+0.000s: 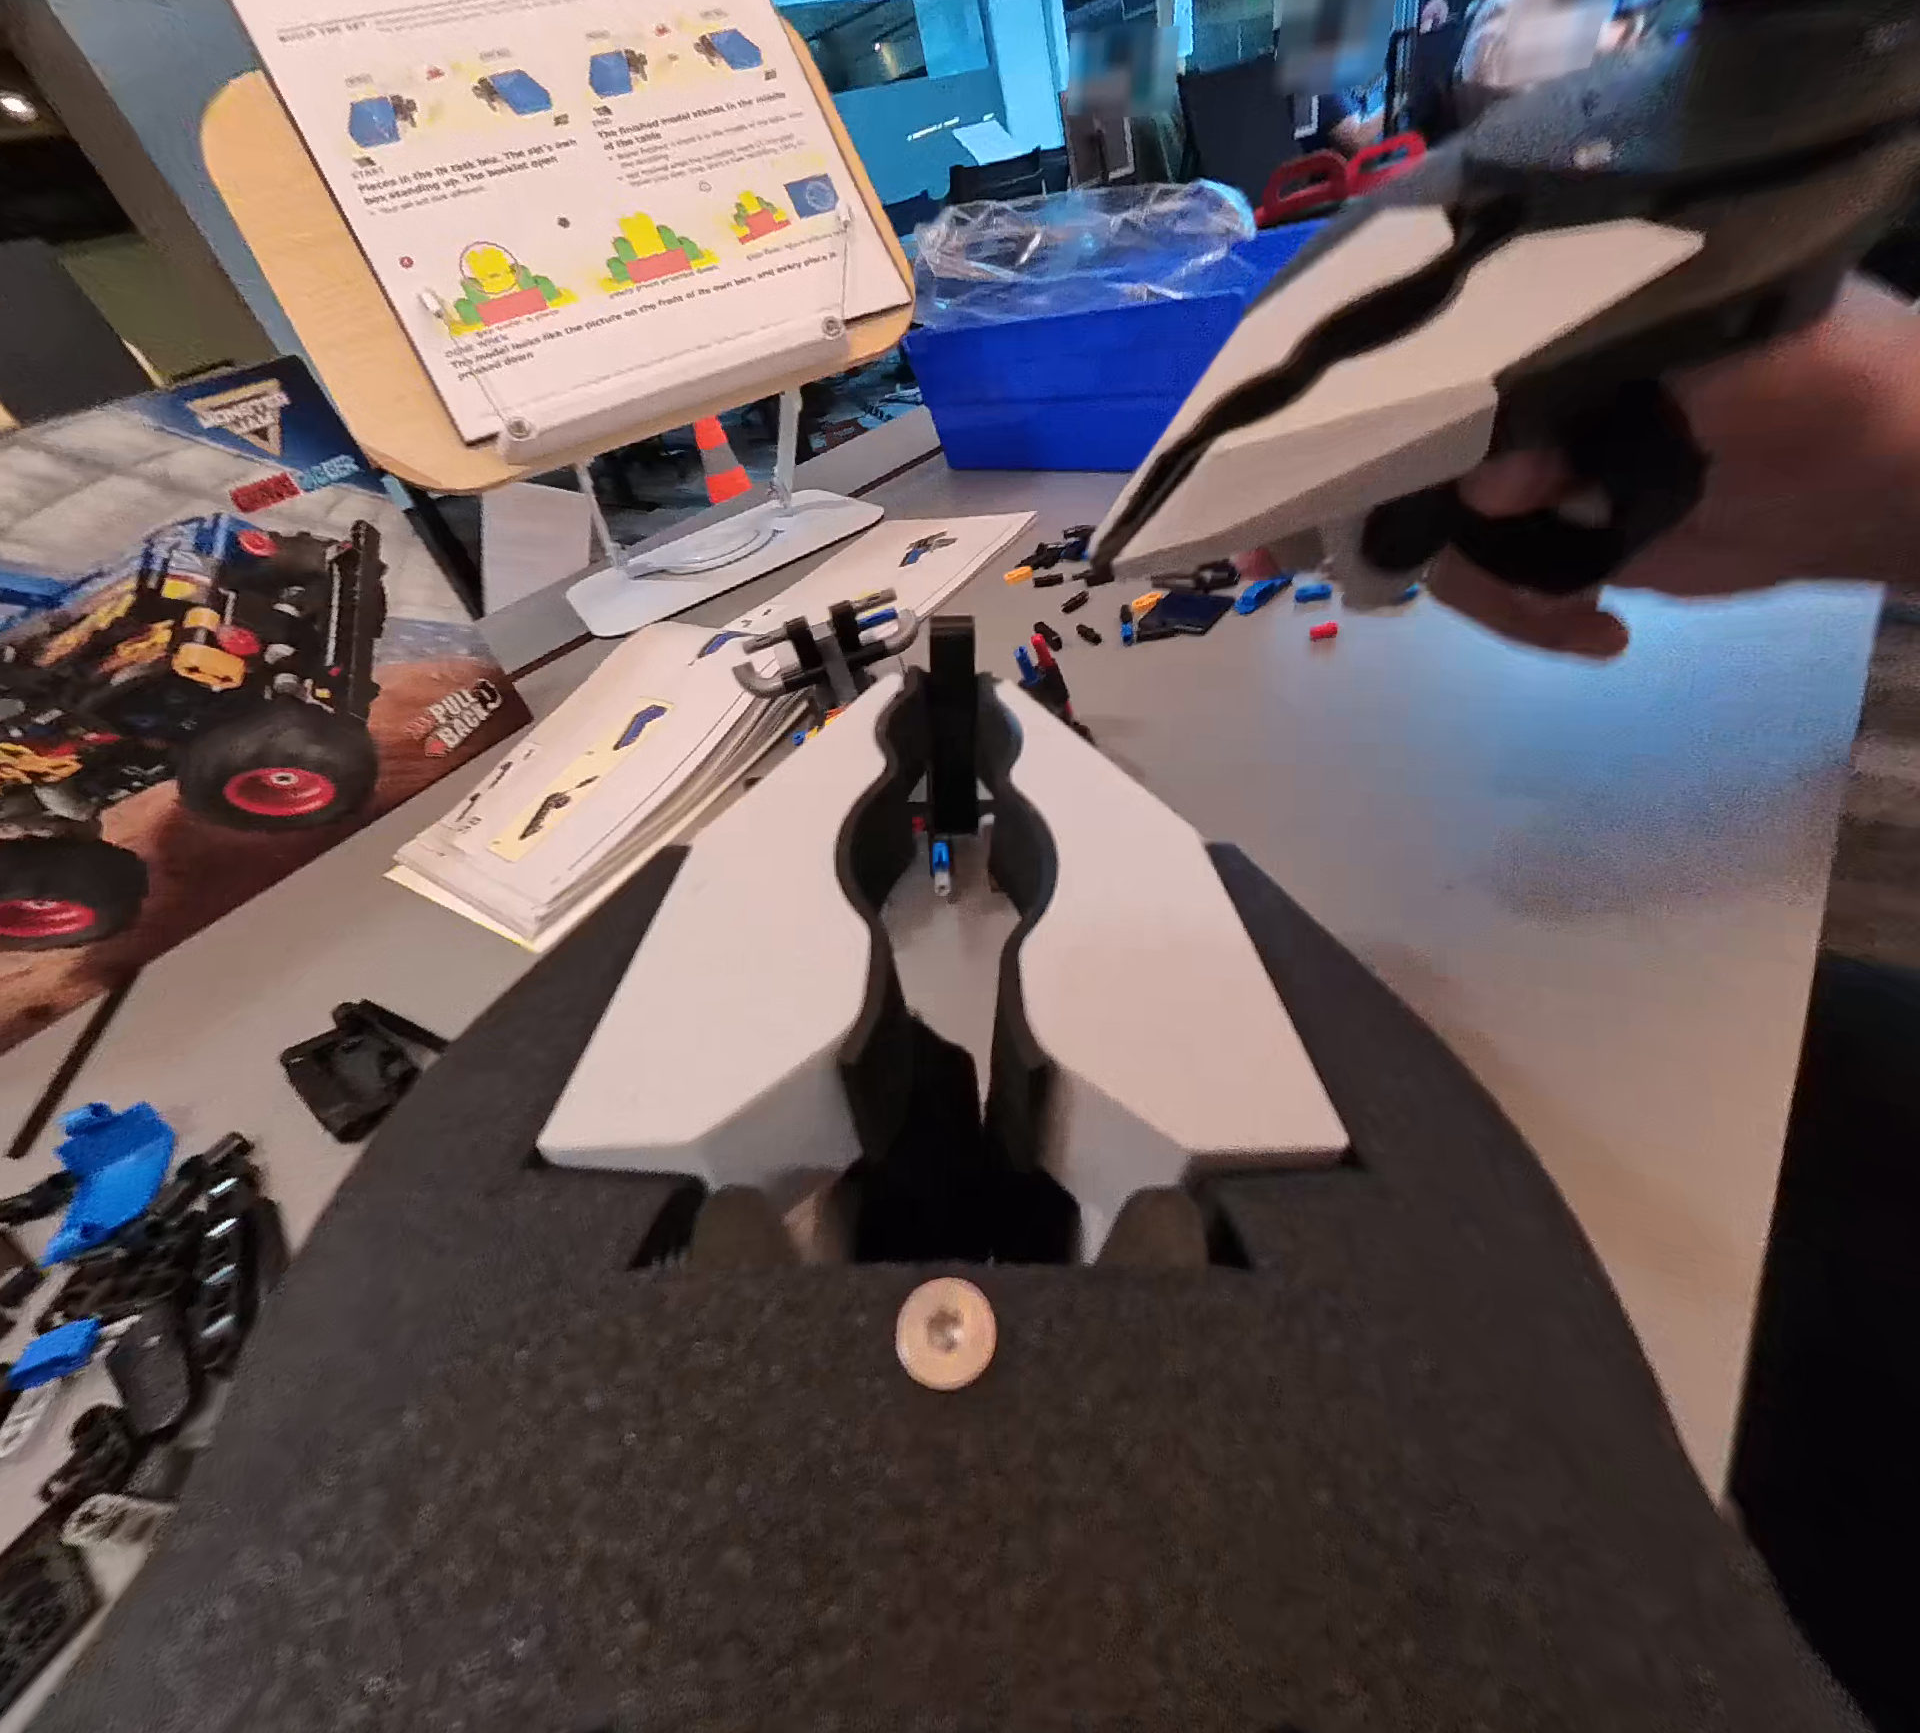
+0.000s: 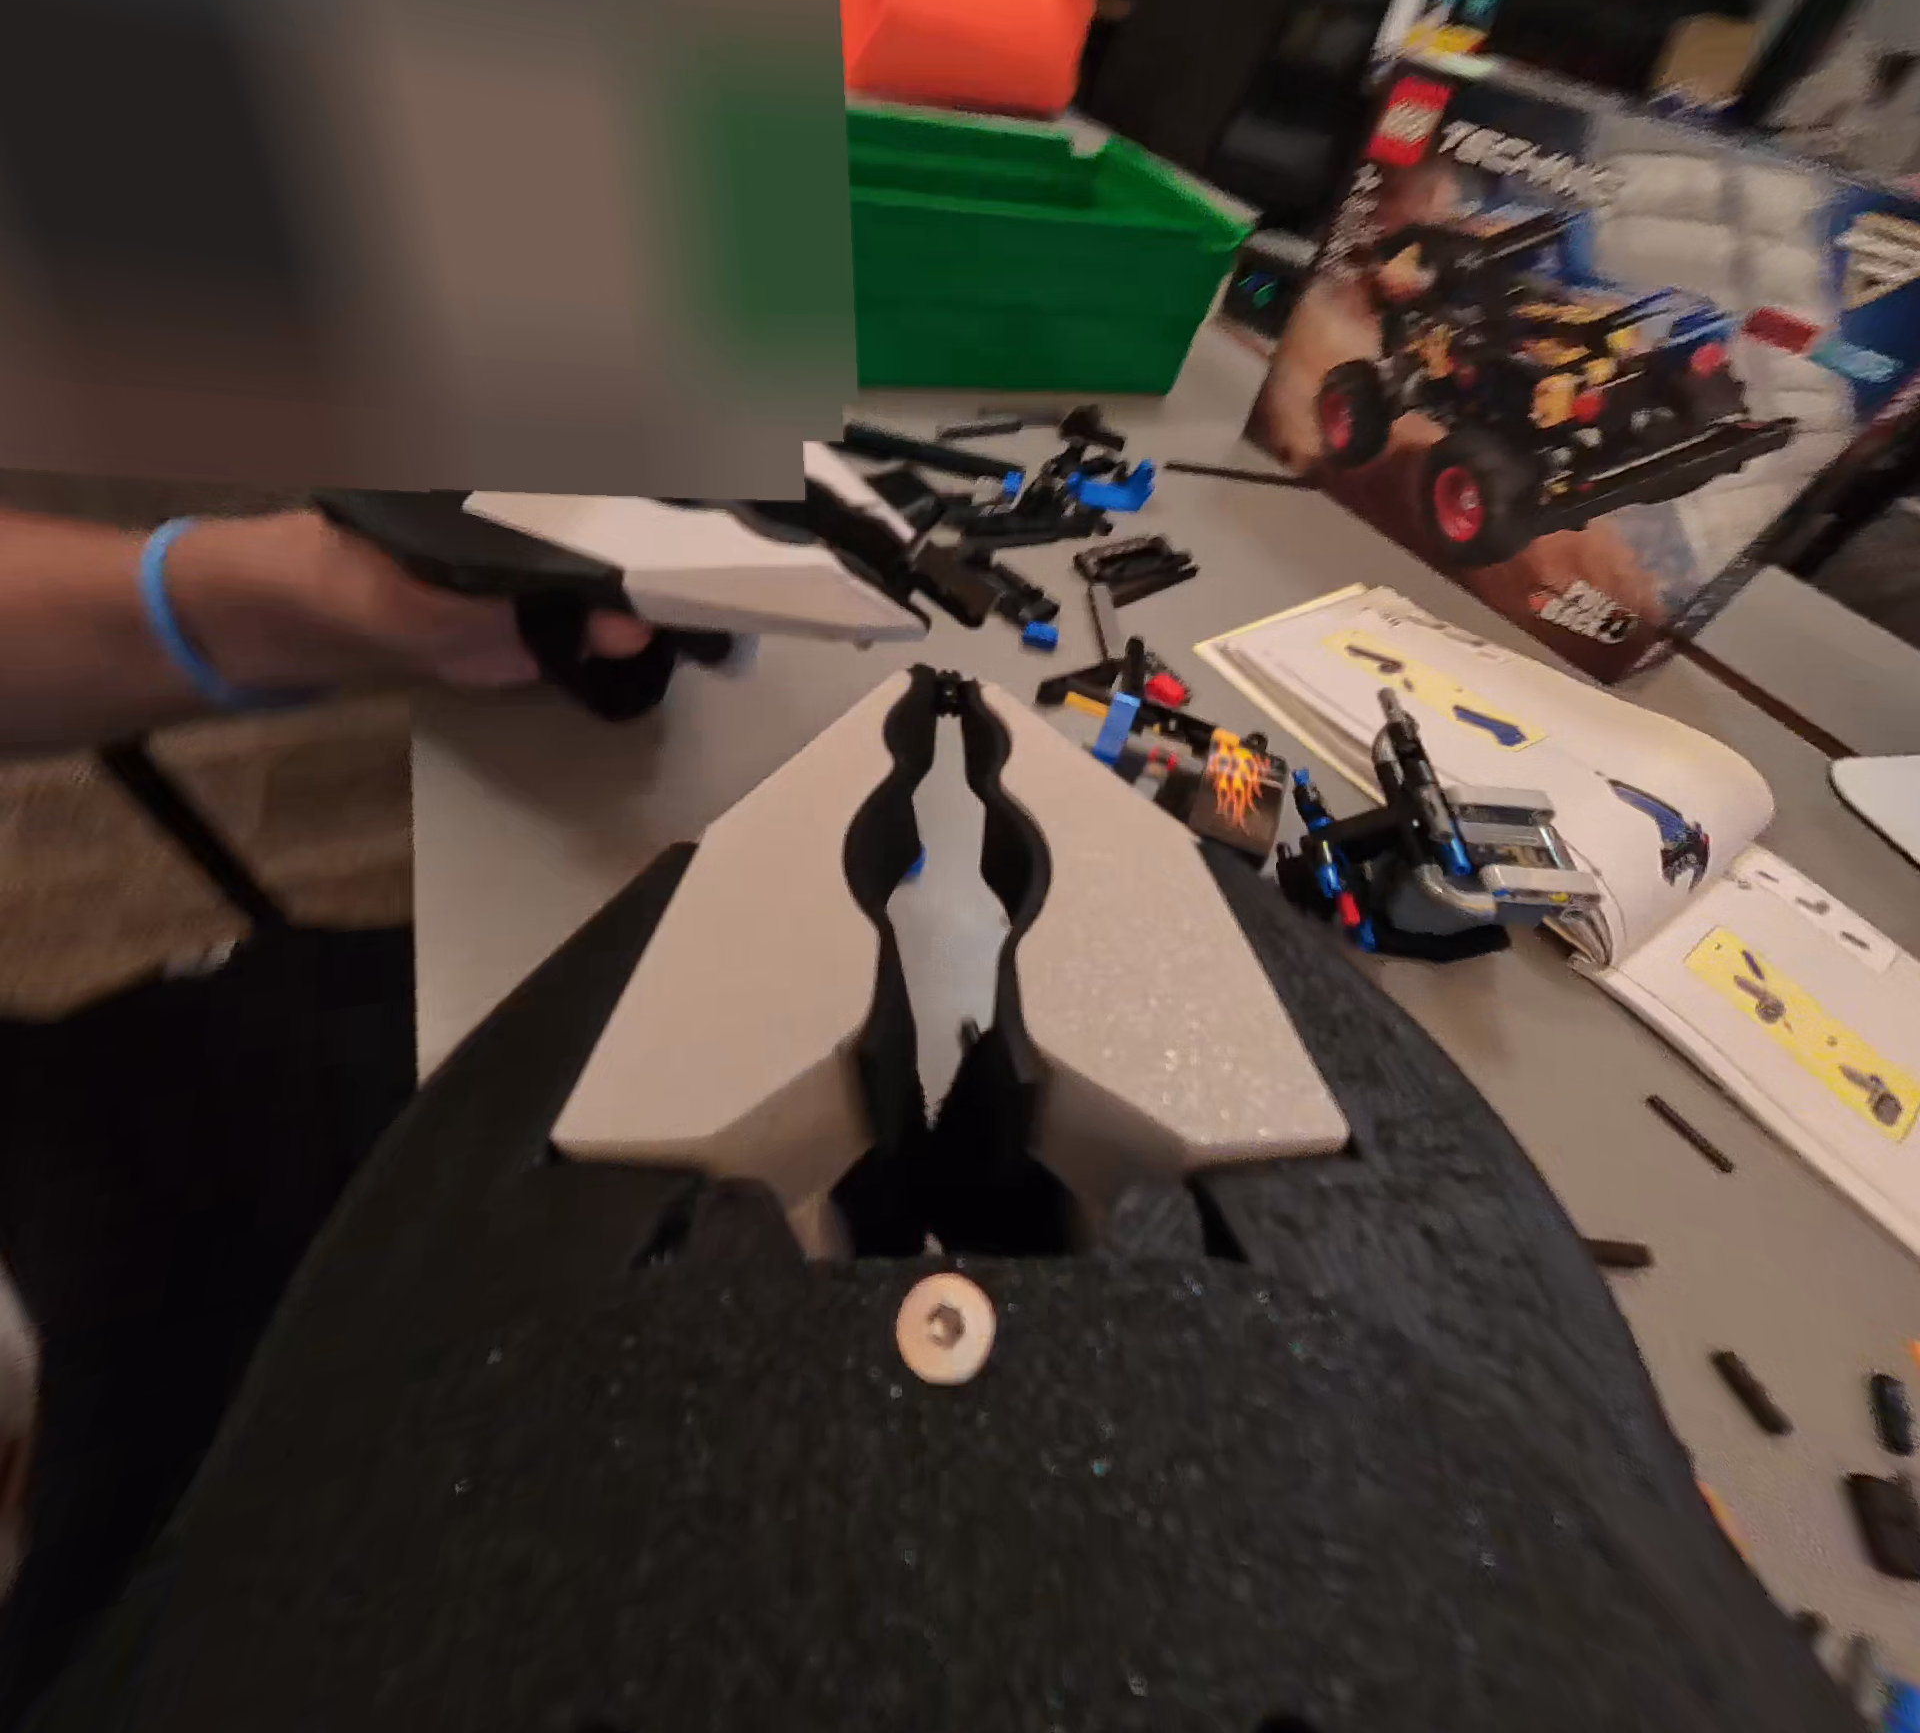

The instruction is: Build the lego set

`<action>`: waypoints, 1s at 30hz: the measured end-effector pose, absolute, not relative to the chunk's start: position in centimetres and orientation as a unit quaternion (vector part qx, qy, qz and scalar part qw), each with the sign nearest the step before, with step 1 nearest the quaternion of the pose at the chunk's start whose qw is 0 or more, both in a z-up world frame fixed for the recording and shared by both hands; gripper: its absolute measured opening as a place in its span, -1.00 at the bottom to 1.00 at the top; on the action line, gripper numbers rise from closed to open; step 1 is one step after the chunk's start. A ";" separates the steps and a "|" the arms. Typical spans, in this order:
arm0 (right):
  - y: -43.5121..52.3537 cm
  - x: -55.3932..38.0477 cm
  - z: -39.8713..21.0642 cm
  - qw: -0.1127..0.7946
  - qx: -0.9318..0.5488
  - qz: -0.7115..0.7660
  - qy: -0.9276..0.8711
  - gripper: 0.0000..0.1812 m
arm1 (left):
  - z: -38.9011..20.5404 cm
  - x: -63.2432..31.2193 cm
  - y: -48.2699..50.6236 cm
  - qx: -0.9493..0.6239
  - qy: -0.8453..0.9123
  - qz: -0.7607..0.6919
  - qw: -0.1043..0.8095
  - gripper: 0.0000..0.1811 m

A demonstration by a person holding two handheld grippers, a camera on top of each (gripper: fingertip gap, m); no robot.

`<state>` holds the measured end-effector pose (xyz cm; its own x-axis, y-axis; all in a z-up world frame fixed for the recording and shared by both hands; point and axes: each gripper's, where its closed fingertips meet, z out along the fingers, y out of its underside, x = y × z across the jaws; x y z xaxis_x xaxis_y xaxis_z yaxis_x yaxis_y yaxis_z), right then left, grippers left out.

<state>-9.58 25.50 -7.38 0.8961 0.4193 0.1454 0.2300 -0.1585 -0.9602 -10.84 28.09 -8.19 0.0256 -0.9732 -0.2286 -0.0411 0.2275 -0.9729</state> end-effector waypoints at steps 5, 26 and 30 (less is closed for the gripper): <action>26.7 -11.5 -6.3 0.666 -0.729 0.121 -0.098 -0.96 | -7.7 -11.1 27.9 -0.465 0.536 -0.457 0.536 -0.94; 28.6 -12.5 -5.5 0.717 -0.690 -0.047 -0.090 -0.96 | -6.6 -11.6 28.3 -0.484 0.490 -0.531 0.493 -0.93; 28.6 -12.5 -5.3 0.719 -0.686 -0.058 -0.096 -0.96 | -6.6 -11.6 28.2 -0.478 0.495 -0.520 0.506 -0.93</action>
